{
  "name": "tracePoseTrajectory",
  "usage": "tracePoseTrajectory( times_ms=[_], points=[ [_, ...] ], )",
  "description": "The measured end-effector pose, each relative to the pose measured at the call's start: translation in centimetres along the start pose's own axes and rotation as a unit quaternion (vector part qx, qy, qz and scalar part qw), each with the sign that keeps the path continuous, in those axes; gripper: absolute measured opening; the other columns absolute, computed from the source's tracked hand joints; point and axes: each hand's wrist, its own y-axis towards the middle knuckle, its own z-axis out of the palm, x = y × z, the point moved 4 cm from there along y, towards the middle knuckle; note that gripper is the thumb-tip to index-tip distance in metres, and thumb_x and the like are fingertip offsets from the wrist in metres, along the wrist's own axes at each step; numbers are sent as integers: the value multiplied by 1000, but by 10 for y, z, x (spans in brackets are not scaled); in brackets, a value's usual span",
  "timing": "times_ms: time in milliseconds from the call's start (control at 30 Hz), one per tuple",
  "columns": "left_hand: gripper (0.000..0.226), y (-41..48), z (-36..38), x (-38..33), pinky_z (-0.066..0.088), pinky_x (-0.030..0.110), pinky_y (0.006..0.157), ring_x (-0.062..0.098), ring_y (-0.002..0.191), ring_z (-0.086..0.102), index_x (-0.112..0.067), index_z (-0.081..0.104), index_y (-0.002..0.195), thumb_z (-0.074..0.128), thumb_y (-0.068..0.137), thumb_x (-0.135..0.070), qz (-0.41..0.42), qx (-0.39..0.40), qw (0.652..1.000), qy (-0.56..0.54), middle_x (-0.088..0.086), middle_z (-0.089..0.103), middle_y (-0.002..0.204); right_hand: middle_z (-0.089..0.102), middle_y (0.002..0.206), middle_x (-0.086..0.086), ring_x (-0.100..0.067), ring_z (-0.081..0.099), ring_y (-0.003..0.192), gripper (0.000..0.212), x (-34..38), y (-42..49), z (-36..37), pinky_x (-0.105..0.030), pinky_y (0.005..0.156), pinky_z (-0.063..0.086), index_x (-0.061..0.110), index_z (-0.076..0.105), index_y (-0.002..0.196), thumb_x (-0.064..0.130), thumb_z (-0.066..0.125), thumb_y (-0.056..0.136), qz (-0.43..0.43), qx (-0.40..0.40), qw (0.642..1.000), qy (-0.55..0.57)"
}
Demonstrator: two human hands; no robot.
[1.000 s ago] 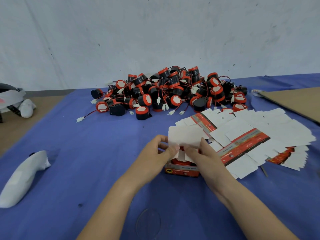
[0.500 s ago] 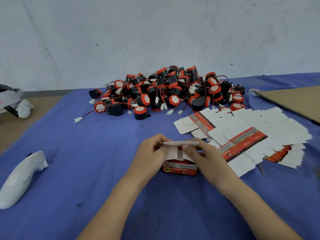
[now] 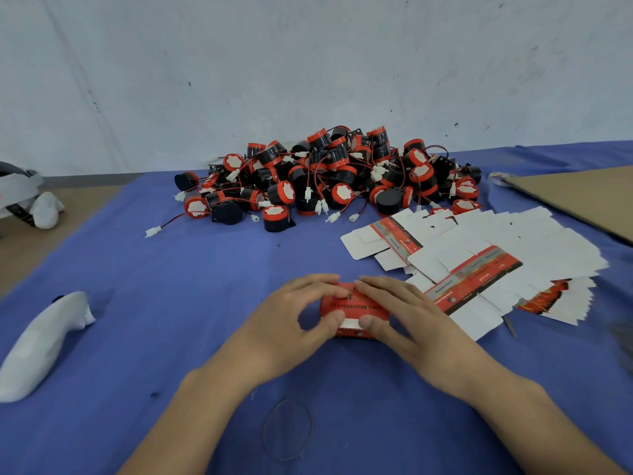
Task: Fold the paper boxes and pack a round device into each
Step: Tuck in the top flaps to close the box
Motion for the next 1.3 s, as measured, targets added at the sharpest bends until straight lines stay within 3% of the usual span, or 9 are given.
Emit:
tracePoseTrajectory(
  times_ms=[133,233,367,467,633,833,1100,1167,1300],
  points=[
    [31,-4,4,-3,32,12,109,-15,134,33,-46,62,121,64,90,-46,17,11,1000,19,-37,44,137,32,152,33,15,15,144,54,-1,1,-1,-8,115,11,51,39,143,67,34,91,-14,-4,1000,-17],
    [28,-2,4,-6,36,11,105,-14,128,41,-51,61,113,69,90,-36,-1,-8,1000,-31,-36,50,129,38,149,30,17,25,136,53,-2,3,-2,-1,107,11,48,47,139,67,33,91,-12,-19,1000,-18],
    [27,1,2,-7,47,15,96,-9,113,57,-46,69,104,73,90,-23,-26,-47,991,-126,-26,63,120,52,142,22,4,41,130,56,-1,5,-3,-13,109,28,39,59,134,65,33,92,-11,-60,998,-7],
    [25,3,2,-5,50,17,94,-7,111,61,-41,73,102,73,89,-20,-48,-50,983,-171,-24,67,117,56,141,18,0,46,127,54,1,4,-3,-16,106,32,38,60,134,62,33,94,-19,-79,997,-15],
    [19,4,0,-5,54,19,88,-2,105,66,-40,75,104,71,87,-34,-63,-46,974,-211,-23,71,112,72,116,15,-2,60,108,40,8,3,-10,-31,94,49,30,71,122,49,42,101,-49,-148,988,-18],
    [27,0,3,-8,50,17,93,-4,113,61,-40,73,106,69,92,-17,-39,-27,982,-182,-22,64,126,49,147,20,2,41,136,49,5,-3,-6,-23,114,33,45,53,140,58,32,98,-15,-60,998,-19],
    [31,-5,0,-9,47,21,102,-9,125,50,-44,69,112,66,95,-18,-12,-16,994,-106,-25,58,133,23,156,35,9,11,148,51,4,-6,-2,-17,121,15,53,24,147,56,33,97,-43,14,998,-43],
    [30,-5,0,-8,45,22,104,-11,124,50,-42,70,113,66,95,-18,-2,-23,996,-84,-27,58,132,20,154,39,12,8,147,55,3,-6,-2,-16,121,14,57,20,145,61,38,93,-48,15,998,-43],
    [26,-5,3,-5,47,26,103,-11,123,51,-38,72,113,66,95,-20,12,-25,998,-65,-27,57,134,19,157,33,6,9,150,55,0,-6,-1,-28,123,22,52,22,147,55,42,95,-64,13,996,-62]
  ],
)
